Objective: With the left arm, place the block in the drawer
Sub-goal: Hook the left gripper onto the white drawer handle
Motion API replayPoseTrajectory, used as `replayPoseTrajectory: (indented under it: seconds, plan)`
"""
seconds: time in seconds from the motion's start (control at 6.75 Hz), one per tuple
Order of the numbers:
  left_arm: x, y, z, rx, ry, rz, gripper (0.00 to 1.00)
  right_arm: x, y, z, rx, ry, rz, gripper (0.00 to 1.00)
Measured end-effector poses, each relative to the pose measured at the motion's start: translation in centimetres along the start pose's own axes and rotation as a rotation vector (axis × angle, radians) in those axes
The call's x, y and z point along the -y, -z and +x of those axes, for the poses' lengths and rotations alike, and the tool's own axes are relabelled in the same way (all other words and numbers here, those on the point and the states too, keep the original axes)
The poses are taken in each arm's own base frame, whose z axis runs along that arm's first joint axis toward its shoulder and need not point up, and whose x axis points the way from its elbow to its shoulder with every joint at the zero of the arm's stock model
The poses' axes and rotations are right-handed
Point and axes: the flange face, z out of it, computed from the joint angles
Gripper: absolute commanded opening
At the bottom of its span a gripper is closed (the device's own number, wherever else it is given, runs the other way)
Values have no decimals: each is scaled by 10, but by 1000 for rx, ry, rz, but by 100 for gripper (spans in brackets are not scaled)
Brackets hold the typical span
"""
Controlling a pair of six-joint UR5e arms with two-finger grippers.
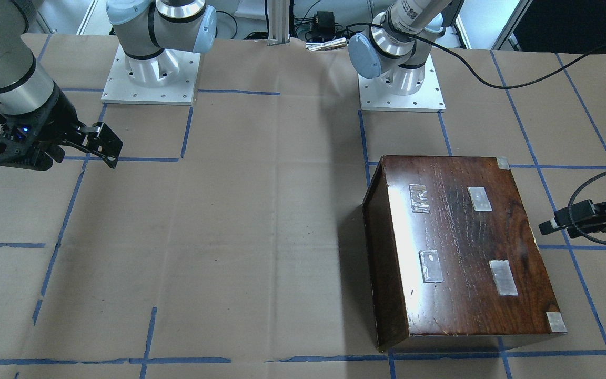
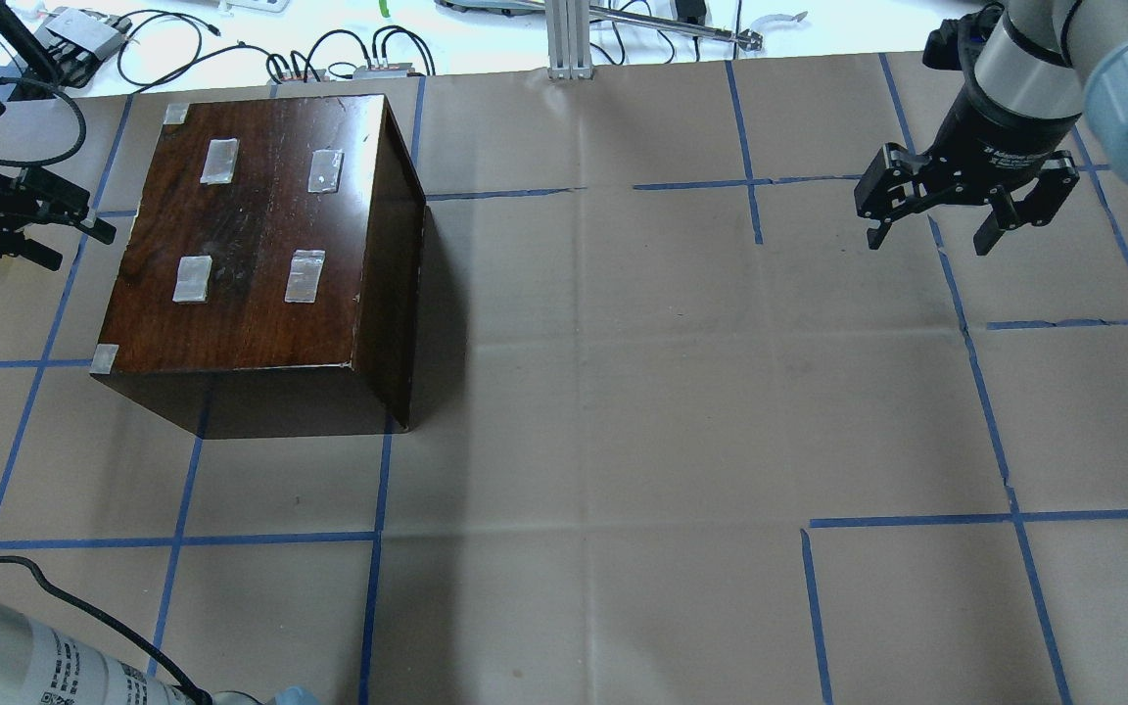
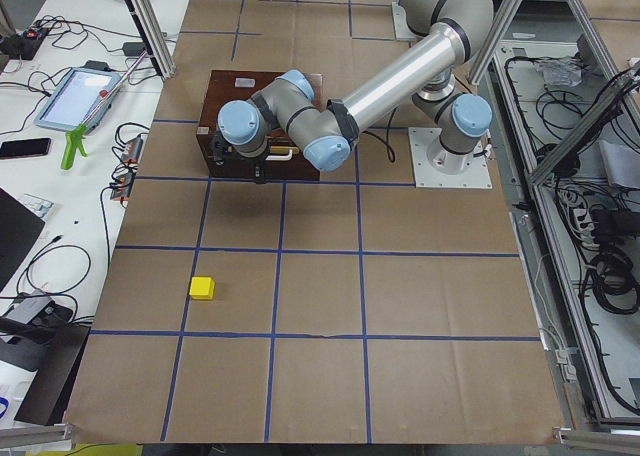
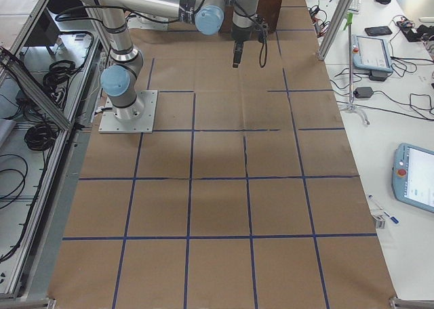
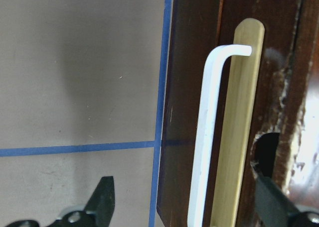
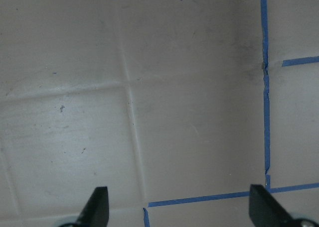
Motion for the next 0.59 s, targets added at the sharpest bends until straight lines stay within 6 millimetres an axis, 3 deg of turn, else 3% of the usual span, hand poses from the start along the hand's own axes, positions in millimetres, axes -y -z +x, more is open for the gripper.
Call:
replayPoseTrajectory:
  seconds: [0.59]
  plan:
    - [18, -27, -1, 7, -31, -6, 98, 0, 0, 0, 0, 0, 0, 100]
